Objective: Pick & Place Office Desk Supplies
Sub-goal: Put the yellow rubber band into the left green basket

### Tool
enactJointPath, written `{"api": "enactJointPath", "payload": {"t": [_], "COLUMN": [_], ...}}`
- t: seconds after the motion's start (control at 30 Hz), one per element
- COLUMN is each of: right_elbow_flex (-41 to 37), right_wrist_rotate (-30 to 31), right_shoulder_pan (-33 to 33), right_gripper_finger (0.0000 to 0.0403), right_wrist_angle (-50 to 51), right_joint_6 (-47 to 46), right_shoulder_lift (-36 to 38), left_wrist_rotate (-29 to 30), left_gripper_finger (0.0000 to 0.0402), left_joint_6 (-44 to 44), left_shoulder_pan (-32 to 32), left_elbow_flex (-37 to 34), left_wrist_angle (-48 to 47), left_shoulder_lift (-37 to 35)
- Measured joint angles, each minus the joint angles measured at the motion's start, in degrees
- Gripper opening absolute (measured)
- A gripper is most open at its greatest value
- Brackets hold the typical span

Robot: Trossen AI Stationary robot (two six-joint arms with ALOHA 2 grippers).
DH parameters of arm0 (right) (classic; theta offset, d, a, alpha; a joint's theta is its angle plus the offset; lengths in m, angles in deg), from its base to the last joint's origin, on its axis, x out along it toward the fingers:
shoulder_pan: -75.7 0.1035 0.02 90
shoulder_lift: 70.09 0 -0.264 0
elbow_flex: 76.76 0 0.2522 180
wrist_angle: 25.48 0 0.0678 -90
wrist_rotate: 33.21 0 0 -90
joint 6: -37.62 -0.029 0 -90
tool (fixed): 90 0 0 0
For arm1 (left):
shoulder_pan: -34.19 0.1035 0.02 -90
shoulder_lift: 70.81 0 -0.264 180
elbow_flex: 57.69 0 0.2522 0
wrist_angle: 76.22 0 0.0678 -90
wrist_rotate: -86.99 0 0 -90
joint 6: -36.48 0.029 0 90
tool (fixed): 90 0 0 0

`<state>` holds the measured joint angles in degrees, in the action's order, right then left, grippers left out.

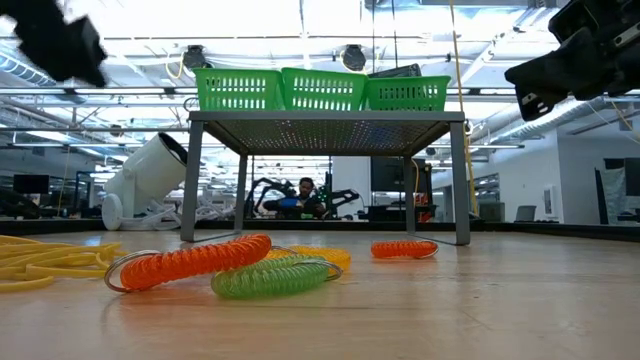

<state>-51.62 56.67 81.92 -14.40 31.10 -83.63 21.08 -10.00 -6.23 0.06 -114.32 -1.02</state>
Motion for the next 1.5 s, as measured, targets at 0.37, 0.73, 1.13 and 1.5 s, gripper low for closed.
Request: {"api": "enactJointPath", "payload": {"t": [0.37, 0.73, 1.13, 1.5], "right_elbow_flex": [0.0, 0.0, 0.0, 0.0], "right_wrist_rotate": [0.0, 0.0, 0.0, 0.0], "right_shoulder_pan": [0.0, 0.0, 0.0, 0.0], "right_gripper_finger": [0.0000, 0.0000, 0.0000, 0.0000], "right_wrist_angle": [0.0, 0.0, 0.0, 0.0], "right_joint_6": [0.2, 0.2, 0.2, 0.1], "right_shoulder_lift": [0.0, 0.0, 0.0, 0.0], "left_wrist_rotate": [-17.1, -16.3, -16.6, -15.4], "left_gripper_finger": [0.0212, 0.0212, 0.0211, 0.0151], "left_joint_6": [-9.0, -11.2, -9.6, -2.2], "left_shoulder_pan": [-0.2, -0.1, -0.1, -0.1], "left_elbow_flex": [0.0, 0.0, 0.0, 0.0], "left_wrist_angle": [8.0, 7.7, 7.6, 7.3], "left_shoulder_lift": [16.8, 22.2, 22.5, 22.5]}}
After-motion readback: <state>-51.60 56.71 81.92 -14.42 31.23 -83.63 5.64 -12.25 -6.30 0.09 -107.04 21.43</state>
